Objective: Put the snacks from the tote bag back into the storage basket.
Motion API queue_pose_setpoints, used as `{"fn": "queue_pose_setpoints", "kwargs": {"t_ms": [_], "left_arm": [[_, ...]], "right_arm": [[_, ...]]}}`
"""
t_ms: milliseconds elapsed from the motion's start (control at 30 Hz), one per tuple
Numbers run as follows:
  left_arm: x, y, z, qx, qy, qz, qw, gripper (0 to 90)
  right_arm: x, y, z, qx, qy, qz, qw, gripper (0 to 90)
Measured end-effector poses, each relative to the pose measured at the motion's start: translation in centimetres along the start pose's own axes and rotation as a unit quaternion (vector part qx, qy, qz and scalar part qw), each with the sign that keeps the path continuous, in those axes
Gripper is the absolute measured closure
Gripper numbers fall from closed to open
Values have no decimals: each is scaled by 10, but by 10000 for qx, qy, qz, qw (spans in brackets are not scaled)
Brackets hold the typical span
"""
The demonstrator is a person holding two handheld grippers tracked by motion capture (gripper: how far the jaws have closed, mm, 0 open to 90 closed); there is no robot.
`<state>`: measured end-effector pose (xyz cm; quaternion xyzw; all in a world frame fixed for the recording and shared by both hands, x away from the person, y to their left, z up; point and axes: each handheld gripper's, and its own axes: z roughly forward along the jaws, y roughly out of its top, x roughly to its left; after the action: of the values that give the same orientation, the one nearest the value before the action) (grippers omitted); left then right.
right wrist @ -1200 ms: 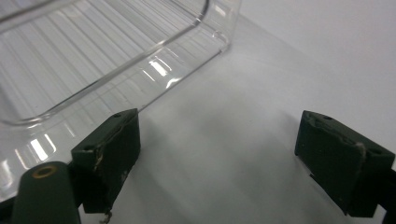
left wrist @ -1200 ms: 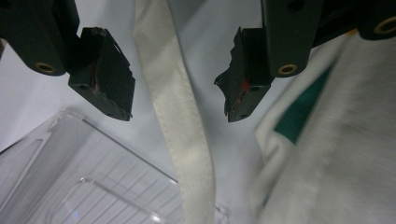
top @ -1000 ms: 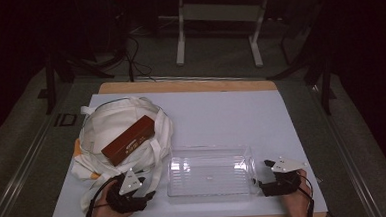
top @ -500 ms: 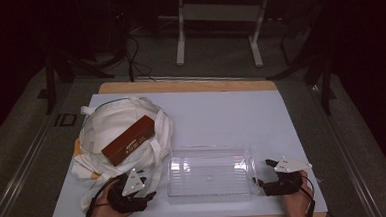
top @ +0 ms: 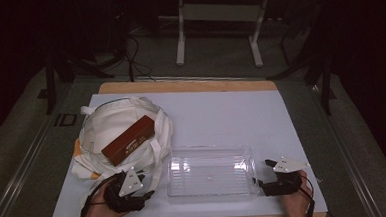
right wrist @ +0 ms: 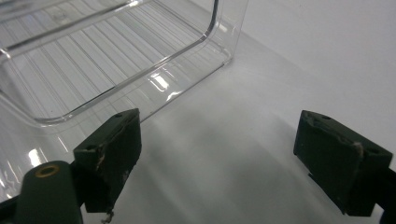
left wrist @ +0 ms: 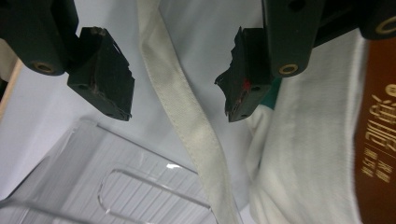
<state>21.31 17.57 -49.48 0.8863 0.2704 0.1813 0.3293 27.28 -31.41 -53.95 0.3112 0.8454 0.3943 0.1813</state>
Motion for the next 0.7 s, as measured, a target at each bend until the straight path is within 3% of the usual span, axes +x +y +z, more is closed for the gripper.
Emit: {"fn": "queue_pose_setpoints", "kwargs": {"t_ms": [367, 533, 700], "left_arm": [[7, 10, -15, 16, -80, 175, 9998, 424], [13, 13, -23, -114, -71, 182, 9997, 428], [17, 19, -33, -188, 52, 246, 9995, 428]], "right_arm": [[1, 0, 0, 23, -6, -38, 10000, 150], [1, 0, 1, 19, -8, -44, 10000, 150], [1, 0, 1, 36, -11, -51, 10000, 150]]}}
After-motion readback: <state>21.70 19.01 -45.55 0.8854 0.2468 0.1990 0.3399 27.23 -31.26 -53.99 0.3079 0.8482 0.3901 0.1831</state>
